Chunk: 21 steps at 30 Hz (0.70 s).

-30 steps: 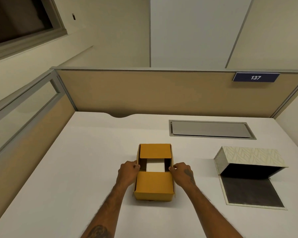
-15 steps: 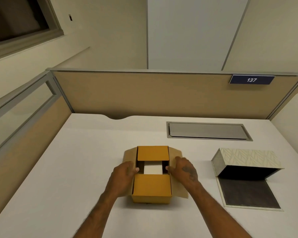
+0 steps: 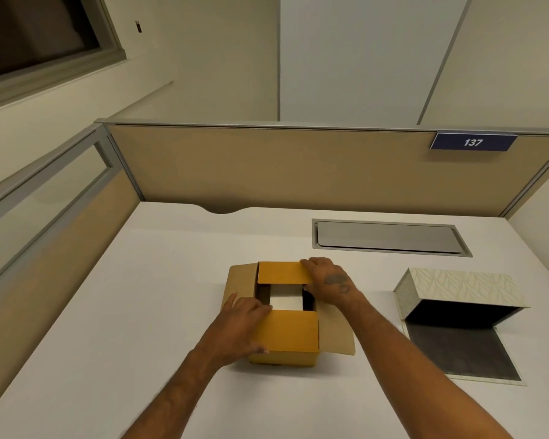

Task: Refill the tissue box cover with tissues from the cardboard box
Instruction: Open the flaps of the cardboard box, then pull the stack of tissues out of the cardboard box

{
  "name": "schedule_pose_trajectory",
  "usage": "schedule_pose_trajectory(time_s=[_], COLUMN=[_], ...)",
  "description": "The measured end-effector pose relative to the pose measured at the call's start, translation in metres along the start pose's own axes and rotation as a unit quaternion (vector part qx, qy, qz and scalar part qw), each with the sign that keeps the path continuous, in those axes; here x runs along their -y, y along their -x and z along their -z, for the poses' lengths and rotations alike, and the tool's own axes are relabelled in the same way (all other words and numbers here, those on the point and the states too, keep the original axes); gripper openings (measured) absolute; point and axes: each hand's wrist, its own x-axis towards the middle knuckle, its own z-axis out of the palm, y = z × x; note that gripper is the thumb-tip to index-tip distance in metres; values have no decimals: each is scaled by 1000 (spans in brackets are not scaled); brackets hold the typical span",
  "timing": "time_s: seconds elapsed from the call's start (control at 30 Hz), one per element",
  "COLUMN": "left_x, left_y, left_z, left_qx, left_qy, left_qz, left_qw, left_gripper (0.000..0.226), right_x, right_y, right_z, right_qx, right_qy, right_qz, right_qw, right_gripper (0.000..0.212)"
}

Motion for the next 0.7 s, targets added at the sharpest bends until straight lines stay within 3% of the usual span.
schedule_pose_trajectory(time_s=[0.1,0.2,0.33,0.4,0.43,0.53,0.6,0.7], left_x=[-4,-8,-15,-15,-14,-9,-8,-11], left_y=[13,26,34,33,32,31,29,23], left_z=[3,10,21,23,23,20,13,-1], left_qx=[-65,-68,-28,6,36,143,191,157], left_qy=[49,174,315,305,296,245,169,82], left_qz=[-17,7,37,60,73,97,96,55], left_qw=[997,982,948,950,952,954,962,983], left_gripper=[61,28,40,30,32,74,85,75], right_x=[-2,2,18,22,23,20,16,11], right_y=[-3,-7,-18,-25,-28,-32,-33,-31], right_z=[17,31,44,45,45,36,27,13], right_qx=[-94,-193,-168,-152,-132,-43,-3,33], right_qy=[-120,-158,-231,-220,-196,-127,-58,-15], right_qz=[-60,-118,-150,-115,-98,-54,-26,-14], right_qw=[986,961,946,957,967,990,998,999], right_gripper=[51,23,22,4,16,39,41,42])
